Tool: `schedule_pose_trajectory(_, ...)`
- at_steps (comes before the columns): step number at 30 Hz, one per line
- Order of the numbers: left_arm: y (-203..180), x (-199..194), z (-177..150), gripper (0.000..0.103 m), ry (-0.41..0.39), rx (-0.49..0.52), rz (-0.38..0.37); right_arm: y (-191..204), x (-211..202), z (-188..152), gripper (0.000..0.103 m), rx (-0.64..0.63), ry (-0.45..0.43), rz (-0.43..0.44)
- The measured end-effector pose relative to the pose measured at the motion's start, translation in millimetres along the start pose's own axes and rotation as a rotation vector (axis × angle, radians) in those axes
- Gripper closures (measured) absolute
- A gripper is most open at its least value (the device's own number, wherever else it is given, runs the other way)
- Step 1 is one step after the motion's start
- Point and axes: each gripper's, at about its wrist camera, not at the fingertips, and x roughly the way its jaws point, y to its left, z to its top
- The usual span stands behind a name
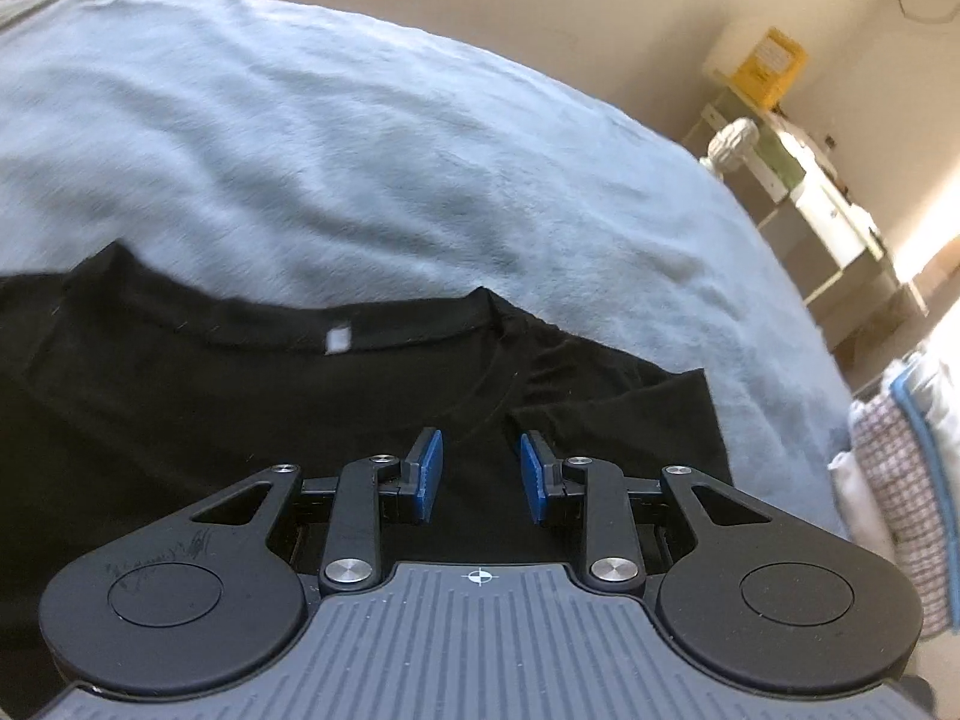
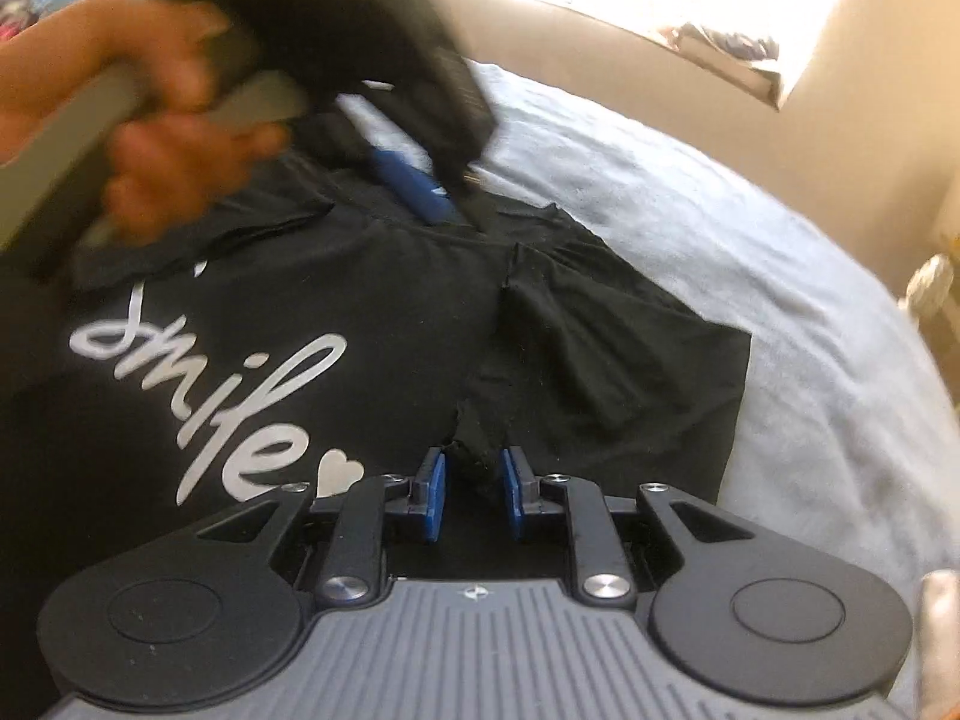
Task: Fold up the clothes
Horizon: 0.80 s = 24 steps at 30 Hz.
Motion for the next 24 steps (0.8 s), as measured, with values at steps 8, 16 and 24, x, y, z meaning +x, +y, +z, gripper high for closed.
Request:
schedule_pose_trajectory(8,-16,22,3,0.075,-0.009,0.136,0.057,6,7,-1,0.096,-0.099,-0.012,-0.043)
schedule_pose_trajectory(16,-24,30,-4,0.075,-0.030,0.248,0.092,11,2,-11,0.099,-0.171,-0.013,-0.033)
schedule_pose_trajectory(24,-24,21,-6,0.075,-0.053,0.264,0.095,9,2,-16,0.097,-0.158,0.004,-0.020)
